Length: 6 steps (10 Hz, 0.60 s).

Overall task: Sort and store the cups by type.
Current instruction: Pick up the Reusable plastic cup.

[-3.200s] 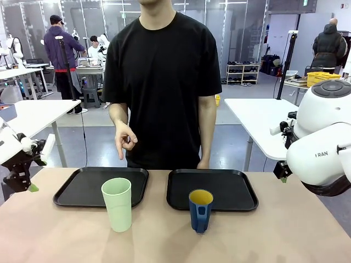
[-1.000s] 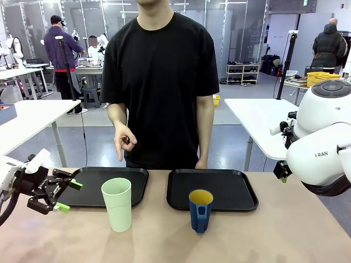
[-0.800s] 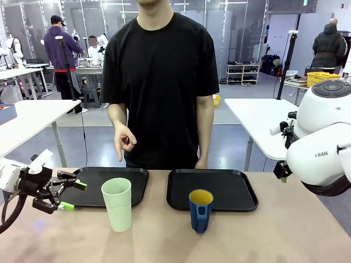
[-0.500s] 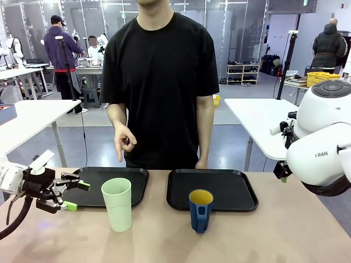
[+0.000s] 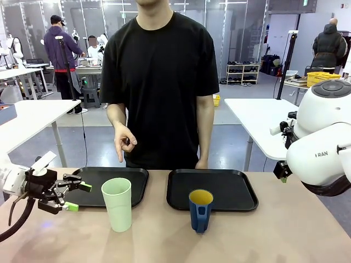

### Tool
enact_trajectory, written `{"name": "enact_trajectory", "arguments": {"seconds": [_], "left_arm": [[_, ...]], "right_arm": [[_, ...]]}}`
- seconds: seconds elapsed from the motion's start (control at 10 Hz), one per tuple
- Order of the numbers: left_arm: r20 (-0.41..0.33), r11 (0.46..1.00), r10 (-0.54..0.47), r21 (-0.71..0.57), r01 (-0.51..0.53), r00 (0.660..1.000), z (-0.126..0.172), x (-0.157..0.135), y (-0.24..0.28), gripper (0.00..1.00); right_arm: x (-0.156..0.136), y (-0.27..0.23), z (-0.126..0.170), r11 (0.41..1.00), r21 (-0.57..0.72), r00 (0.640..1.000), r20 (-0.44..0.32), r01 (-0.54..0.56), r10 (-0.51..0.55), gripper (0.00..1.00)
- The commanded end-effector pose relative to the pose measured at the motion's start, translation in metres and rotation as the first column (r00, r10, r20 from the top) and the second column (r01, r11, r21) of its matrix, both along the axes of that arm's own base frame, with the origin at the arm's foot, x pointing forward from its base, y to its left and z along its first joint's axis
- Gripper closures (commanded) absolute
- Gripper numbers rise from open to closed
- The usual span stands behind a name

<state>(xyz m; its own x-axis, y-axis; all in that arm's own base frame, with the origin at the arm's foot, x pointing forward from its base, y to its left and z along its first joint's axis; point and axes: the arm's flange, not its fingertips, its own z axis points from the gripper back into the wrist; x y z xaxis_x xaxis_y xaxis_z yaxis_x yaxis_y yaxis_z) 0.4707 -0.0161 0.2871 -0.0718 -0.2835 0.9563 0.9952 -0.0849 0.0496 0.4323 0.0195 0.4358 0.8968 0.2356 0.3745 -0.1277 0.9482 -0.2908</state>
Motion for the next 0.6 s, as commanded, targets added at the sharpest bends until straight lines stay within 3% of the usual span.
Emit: {"name": "enact_trajectory", "arguments": {"seconds": [0.0,0.2,0.5], "left_arm": [[0.005,1.000,0.000,0.000,0.000,1.000,0.003,-0.001,0.000,0.00],[0.000,1.000,0.001,0.000,-0.001,1.000,0.000,0.000,0.000,0.00],[-0.052,0.995,-0.081,-0.062,0.078,0.995,-0.020,0.012,-0.021,0.00]], "right_arm": [[0.000,0.000,-0.001,1.000,0.000,1.000,0.000,0.000,0.000,0.00],[0.000,0.000,-0.001,1.000,0.000,1.000,0.000,0.000,0.000,0.00],[0.000,0.000,-0.001,1.000,0.000,1.000,0.000,0.000,0.000,0.00]]}}
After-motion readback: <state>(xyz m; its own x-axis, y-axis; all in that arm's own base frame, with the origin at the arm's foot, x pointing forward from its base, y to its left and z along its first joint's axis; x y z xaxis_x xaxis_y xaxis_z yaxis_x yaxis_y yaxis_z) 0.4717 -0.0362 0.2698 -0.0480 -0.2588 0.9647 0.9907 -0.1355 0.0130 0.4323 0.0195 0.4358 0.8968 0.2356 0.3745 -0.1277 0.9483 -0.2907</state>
